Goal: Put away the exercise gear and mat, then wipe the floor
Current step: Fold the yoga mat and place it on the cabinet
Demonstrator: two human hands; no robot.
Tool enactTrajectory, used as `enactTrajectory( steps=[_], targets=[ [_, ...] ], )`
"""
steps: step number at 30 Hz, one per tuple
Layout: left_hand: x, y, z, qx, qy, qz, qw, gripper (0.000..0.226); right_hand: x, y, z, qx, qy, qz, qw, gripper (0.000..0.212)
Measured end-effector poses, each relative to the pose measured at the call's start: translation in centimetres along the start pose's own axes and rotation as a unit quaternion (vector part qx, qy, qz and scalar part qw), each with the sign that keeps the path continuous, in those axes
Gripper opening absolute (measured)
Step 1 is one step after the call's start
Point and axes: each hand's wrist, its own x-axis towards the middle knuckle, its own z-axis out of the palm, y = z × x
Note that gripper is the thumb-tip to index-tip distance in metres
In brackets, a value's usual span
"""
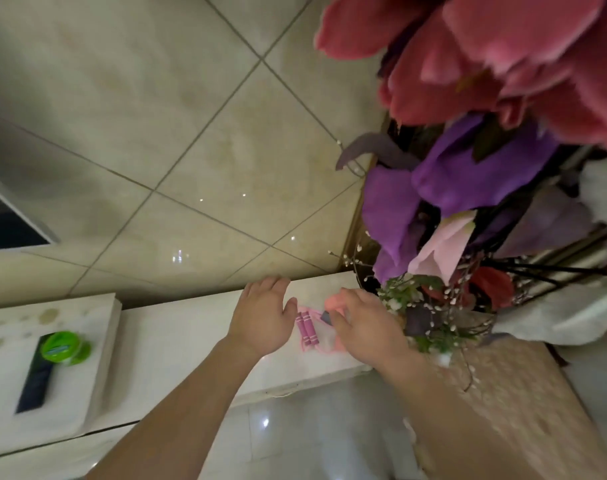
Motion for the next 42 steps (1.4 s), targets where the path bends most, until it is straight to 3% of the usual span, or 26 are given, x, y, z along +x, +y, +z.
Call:
enactTrajectory(
  steps=[4,7,10,16,21,29,37,42],
  targets=[
    [-2.0,1.5,-5.4,0.009,-0.007,-0.002,1.0,0.06,-1.9,-3.1,-5.1,-0.034,-0.02,-0.024,0.999,0.065],
    [-3.5,2.9,-9.4,0.009,-0.001,-0.005,1.0,0.06,-3.3,-5.1,-8.7,-0.047,-0.013,-0.033,0.998,0.067],
    [-4.9,4.3,-13.0,0.006,0.002,-0.002,1.0,0.06,-4.8,-7.2,-12.6,-0.047,0.001,-0.045,0.998,0.083],
    [-7.9,6.4,-19.6,-0.008,0.023,-0.001,1.0,0.059,-7.7,-10.6,-19.1,-0.051,0.016,-0.055,0.997,0.054],
    [-10.2,7.6,-24.3,0.006,0.053,0.018,0.998,0.056,-10.1,-13.0,-22.5,-0.051,0.054,-0.048,0.996,0.068],
    [-13.7,7.7,-28.1,0.013,0.063,0.032,0.997,0.079,-14.0,-14.3,-25.4,-0.057,0.088,-0.028,0.994,0.059],
    [-15.4,7.3,-28.8,0.004,0.051,0.004,0.999,0.051,-16.1,-14.8,-26.5,-0.045,0.122,-0.022,0.991,0.045],
    [-15.7,7.7,-29.0,0.002,0.052,0.005,0.999,0.059,-16.9,-14.1,-26.7,-0.03,0.12,-0.008,0.992,0.048]
  ],
)
